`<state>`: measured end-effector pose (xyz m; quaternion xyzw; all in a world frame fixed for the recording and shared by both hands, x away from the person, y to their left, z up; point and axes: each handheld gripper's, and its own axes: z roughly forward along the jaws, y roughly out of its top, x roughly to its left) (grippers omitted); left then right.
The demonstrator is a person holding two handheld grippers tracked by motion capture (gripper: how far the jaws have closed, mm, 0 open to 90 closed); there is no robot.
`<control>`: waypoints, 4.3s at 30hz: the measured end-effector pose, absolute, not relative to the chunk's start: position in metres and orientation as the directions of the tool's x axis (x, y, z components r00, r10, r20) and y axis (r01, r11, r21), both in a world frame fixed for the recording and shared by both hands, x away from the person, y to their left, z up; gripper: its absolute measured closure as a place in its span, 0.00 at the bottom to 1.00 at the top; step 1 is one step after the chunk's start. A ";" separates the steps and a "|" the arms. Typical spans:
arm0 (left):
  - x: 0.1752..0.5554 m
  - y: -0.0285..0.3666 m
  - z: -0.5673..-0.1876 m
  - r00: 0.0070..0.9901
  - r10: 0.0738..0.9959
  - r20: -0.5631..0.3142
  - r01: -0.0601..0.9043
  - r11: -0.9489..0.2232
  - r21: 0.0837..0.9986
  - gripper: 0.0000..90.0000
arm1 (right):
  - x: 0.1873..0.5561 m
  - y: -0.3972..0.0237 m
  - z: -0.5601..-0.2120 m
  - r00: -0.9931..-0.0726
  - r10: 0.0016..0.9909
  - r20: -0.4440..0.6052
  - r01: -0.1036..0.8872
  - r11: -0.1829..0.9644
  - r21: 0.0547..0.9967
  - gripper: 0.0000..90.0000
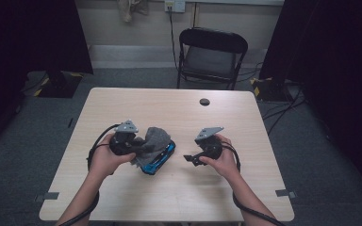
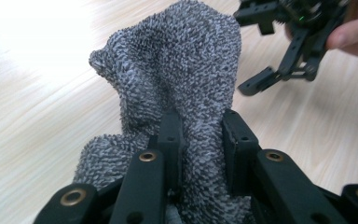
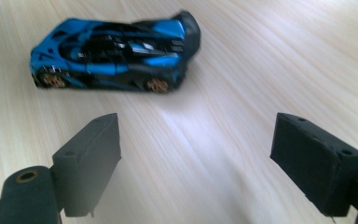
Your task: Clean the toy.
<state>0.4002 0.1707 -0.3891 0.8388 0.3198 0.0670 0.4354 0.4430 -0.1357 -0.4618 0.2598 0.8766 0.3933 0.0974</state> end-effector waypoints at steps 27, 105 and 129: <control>0.417 0.031 -0.454 0.855 0.479 -0.198 0.460 -0.524 0.717 0.80 | 0.429 -0.223 -0.480 -0.791 0.610 0.045 0.451 0.532 0.717 0.18; 0.418 0.137 -0.478 0.703 0.703 -0.107 0.525 -0.412 0.745 0.20 | 0.436 -0.164 -0.487 -0.793 0.603 0.085 0.490 0.548 0.679 0.59; 0.430 0.120 -0.495 0.695 0.719 -0.016 0.533 -0.500 0.682 0.18 | 0.435 -0.164 -0.488 -0.792 0.605 0.087 0.488 0.541 0.685 0.60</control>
